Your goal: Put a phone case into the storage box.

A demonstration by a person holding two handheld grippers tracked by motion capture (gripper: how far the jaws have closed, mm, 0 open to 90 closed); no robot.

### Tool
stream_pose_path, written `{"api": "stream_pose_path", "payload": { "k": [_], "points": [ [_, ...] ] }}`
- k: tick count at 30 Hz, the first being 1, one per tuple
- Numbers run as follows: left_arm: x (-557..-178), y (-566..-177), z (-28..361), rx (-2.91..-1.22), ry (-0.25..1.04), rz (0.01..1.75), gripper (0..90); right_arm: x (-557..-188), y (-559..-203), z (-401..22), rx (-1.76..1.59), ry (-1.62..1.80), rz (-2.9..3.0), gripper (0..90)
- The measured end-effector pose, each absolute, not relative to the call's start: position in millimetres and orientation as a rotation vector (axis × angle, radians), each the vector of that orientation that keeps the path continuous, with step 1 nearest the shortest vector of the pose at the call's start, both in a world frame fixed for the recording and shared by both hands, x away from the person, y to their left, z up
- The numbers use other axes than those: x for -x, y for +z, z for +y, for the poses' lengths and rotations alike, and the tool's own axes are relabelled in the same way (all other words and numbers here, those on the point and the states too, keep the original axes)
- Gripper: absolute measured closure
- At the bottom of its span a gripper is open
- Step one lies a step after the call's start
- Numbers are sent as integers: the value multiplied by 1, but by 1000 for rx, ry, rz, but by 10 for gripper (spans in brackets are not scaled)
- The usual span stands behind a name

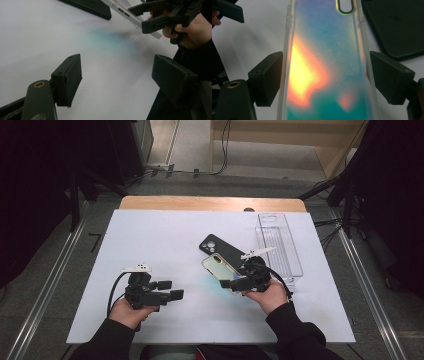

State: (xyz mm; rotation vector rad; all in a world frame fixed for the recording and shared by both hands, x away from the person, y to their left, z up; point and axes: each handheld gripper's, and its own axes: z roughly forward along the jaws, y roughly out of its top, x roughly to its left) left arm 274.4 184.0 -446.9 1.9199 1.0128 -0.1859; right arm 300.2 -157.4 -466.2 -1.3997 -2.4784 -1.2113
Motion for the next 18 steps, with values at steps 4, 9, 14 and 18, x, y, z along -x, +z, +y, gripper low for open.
{"api": "stream_pose_path", "payload": {
  "k": [4, 9, 14, 18],
  "points": [
    [-276, -444, 181, -1905, -167, 1031, 248, -299, -467, -154, 1418, -1234, -2458, 149],
    [-280, -442, 176, -1917, -161, 1039, 248, -296, -468, -152, 1443, -1267, -2411, 150],
    [-286, -440, 170, -1926, -164, 1044, 248, -293, -470, -154, 1487, -1309, -2336, 149],
    [-290, -437, 166, -1926, -168, 1055, 249, -292, -473, -151, 1509, -1336, -2312, 149]
  ]
}}
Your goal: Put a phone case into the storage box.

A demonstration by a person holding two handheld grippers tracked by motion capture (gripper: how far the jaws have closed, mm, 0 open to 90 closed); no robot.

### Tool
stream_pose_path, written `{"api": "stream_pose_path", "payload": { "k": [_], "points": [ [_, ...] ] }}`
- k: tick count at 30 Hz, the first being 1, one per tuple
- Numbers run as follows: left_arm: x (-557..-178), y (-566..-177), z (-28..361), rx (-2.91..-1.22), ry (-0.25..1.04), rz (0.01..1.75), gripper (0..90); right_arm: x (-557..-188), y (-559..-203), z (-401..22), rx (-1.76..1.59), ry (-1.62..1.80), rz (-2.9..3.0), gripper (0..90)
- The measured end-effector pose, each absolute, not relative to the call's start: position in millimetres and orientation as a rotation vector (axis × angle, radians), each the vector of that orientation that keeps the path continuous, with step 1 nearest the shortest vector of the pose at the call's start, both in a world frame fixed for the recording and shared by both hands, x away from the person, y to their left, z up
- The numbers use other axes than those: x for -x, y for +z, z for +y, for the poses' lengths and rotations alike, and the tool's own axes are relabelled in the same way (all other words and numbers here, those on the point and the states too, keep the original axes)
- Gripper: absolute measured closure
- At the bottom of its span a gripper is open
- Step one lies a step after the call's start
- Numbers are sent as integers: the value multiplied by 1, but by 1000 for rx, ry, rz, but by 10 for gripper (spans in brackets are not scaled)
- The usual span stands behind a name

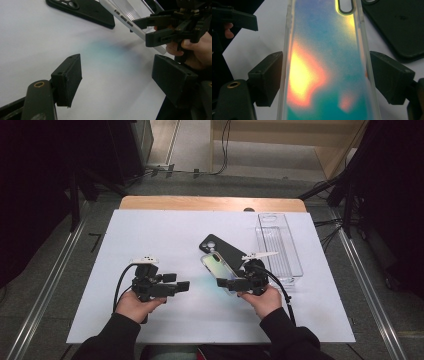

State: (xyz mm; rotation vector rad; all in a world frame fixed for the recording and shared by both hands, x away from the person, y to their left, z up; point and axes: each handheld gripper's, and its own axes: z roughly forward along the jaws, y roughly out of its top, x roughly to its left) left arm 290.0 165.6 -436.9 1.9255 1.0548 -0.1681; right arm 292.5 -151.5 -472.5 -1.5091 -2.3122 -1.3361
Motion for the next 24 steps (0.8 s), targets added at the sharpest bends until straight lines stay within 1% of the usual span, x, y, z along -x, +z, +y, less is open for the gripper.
{"api": "stream_pose_path", "payload": {
  "k": [8, 22, 24],
  "points": [
    [-297, -434, 159, -1916, -158, 1096, 250, -286, -479, -138, 1541, -1379, -2291, 149],
    [-310, -429, 147, -1901, -147, 1129, 254, -281, -487, -132, 1578, -1422, -2242, 149],
    [-311, -429, 144, -1900, -124, 1125, 260, -281, -489, -131, 1580, -1422, -2236, 149]
  ]
}}
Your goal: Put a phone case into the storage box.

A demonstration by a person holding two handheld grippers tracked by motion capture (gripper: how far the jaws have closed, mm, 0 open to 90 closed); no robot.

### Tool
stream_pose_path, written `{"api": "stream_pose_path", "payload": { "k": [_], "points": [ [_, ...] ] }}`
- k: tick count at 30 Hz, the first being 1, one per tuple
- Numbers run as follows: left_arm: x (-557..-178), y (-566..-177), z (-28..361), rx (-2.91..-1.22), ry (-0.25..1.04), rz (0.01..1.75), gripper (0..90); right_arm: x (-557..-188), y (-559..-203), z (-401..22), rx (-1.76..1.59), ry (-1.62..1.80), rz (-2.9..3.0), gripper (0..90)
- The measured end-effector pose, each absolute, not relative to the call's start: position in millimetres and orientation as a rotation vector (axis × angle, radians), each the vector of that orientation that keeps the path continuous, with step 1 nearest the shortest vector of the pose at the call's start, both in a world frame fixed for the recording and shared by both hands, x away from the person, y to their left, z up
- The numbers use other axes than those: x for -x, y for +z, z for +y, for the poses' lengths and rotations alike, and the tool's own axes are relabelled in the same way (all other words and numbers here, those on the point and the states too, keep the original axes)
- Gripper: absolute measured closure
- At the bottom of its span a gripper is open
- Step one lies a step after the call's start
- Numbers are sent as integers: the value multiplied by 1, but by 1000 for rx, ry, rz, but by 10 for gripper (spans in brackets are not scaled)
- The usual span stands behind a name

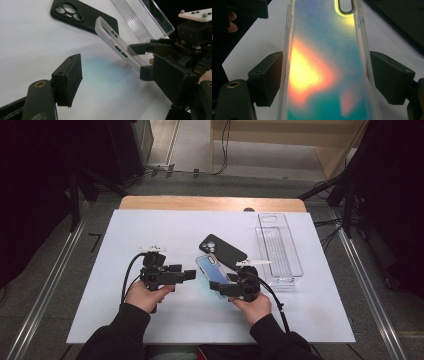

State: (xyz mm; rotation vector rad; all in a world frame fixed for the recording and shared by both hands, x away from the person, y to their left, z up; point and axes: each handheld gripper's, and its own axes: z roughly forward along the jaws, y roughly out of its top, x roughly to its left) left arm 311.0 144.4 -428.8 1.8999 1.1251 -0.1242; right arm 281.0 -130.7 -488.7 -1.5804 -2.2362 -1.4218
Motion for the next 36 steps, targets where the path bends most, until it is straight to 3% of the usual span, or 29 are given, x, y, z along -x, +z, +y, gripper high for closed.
{"api": "stream_pose_path", "payload": {
  "k": [13, 20, 32, 36],
  "points": [
    [-327, -430, 127, -1902, -94, 1205, 302, -279, -488, -124, 1556, -1451, -2236, 149],
    [-337, -433, 119, -1888, -153, 1268, 342, -279, -489, -123, 1560, -1464, -2230, 149],
    [-344, -441, 111, -1831, -299, 1353, 574, -277, -488, -119, 1541, -1487, -2249, 149],
    [-342, -439, 111, -1818, -272, 1352, 659, -276, -487, -119, 1531, -1514, -2239, 149]
  ]
}}
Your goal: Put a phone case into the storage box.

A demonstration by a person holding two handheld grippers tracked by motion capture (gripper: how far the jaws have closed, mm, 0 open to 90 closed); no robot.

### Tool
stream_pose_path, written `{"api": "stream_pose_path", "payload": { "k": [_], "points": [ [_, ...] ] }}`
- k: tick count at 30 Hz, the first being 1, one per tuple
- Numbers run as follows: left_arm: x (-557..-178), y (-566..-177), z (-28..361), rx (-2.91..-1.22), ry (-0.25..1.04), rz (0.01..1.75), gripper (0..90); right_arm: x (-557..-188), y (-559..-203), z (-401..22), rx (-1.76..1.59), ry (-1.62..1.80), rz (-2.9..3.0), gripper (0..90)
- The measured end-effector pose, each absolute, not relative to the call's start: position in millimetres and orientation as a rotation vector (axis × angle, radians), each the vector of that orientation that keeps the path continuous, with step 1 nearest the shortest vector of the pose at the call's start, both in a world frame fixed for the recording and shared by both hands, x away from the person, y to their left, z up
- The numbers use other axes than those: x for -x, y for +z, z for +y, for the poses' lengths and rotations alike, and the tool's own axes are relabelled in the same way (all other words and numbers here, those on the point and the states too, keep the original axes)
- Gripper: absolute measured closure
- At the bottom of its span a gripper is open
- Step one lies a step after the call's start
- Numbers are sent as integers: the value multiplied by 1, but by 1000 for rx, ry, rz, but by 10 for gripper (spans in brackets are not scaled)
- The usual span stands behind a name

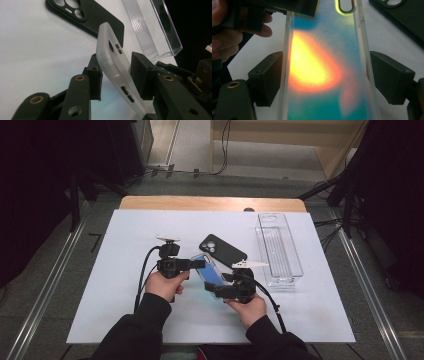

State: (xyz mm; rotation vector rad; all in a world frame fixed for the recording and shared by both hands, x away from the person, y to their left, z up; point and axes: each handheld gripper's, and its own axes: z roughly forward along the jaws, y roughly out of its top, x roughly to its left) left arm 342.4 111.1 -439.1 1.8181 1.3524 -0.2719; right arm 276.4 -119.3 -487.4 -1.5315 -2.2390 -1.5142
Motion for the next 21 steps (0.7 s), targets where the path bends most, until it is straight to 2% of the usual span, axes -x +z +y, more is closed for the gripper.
{"api": "stream_pose_path", "payload": {
  "k": [1, 11, 21],
  "points": [
    [-343, -439, 112, -1811, -277, 1355, 689, -276, -487, -120, 1530, -1521, -2239, 149],
    [-343, -440, 117, -1716, -360, 1372, 748, -276, -487, -117, 1519, -1545, -2265, 149],
    [-341, -436, 117, -1691, -368, 1365, 792, -276, -489, -115, 1493, -1559, -2303, 148]
  ]
}}
